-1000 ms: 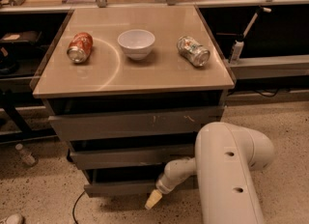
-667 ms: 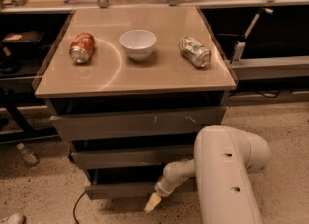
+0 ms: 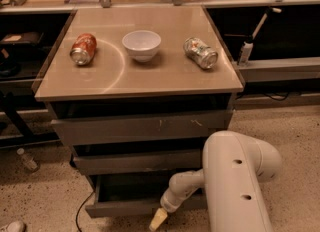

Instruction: Open bottom drawer

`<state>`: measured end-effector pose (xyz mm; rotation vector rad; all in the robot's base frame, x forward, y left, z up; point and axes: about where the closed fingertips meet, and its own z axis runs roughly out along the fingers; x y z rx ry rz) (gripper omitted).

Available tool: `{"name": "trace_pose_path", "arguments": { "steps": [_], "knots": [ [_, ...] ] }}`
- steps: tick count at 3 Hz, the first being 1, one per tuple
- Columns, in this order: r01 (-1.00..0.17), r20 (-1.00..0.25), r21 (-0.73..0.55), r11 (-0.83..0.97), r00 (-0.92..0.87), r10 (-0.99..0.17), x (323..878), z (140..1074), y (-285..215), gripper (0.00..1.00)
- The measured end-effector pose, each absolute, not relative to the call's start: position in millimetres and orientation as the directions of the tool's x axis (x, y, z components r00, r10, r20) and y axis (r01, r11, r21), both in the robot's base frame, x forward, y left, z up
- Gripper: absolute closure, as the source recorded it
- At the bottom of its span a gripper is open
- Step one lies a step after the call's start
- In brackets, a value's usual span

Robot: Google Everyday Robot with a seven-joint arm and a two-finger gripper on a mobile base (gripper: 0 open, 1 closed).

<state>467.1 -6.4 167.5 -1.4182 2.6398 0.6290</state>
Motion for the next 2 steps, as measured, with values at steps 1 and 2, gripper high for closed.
{"name": "trace_pose_path", "arguments": {
  "steps": [1,2],
  "knots": [
    [-0.814,-0.259,0.317,0.487,-0.568,-0.781,467.2,168.9,-6.2,0.0],
    [-0.769,-0.193,0.409,0.492,-0.599,-0.777,408.5,168.4,-17.7,0.0]
  ]
}}
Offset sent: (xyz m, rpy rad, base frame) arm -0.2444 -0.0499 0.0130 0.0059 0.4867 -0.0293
